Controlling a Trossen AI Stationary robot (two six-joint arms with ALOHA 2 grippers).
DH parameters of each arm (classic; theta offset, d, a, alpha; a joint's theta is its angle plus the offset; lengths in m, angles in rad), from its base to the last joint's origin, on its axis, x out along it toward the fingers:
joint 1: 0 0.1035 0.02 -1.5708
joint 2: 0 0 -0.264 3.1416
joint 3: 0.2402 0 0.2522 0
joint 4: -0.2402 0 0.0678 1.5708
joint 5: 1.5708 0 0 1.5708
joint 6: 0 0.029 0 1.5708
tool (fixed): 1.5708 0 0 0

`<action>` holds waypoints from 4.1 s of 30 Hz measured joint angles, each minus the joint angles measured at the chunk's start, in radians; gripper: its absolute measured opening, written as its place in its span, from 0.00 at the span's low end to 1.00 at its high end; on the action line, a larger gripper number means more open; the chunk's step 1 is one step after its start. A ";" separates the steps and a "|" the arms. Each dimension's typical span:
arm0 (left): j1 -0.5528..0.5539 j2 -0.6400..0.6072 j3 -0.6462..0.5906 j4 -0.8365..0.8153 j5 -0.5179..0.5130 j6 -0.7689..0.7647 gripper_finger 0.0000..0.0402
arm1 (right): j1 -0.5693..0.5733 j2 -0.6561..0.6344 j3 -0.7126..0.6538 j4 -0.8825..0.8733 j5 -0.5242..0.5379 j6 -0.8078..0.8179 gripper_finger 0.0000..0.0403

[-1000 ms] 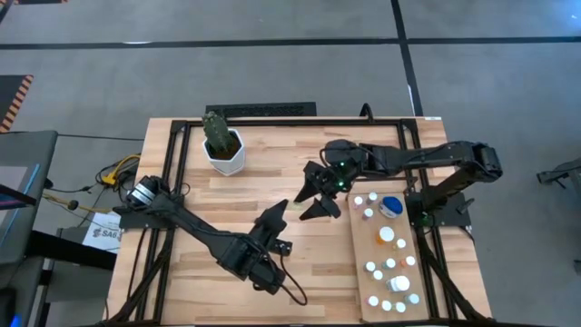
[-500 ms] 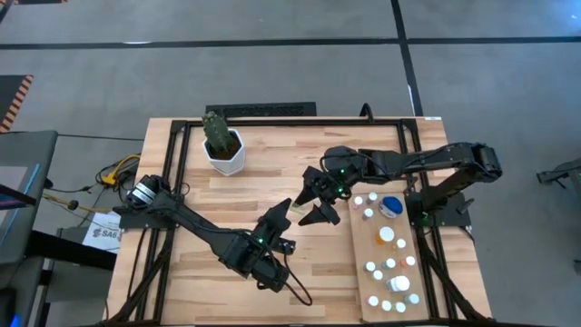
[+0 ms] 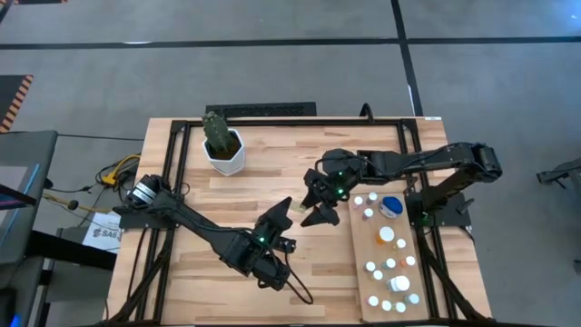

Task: Pick and place medicine bottles onto shelf by color
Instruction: Put the yellow pill bottle on the shelf

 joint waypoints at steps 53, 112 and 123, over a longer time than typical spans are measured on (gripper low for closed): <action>0.098 0.000 0.000 0.097 0.037 -0.104 0.62 | -0.185 -0.027 0.000 -0.150 0.018 -0.018 0.22; 0.323 -0.118 -0.258 1.364 1.137 -0.264 0.62 | 0.222 -0.668 -0.253 -0.026 0.732 -0.631 0.22; 0.288 -0.268 -0.258 0.885 0.797 -0.267 0.62 | 0.356 -0.674 -0.407 0.106 0.960 -0.658 0.22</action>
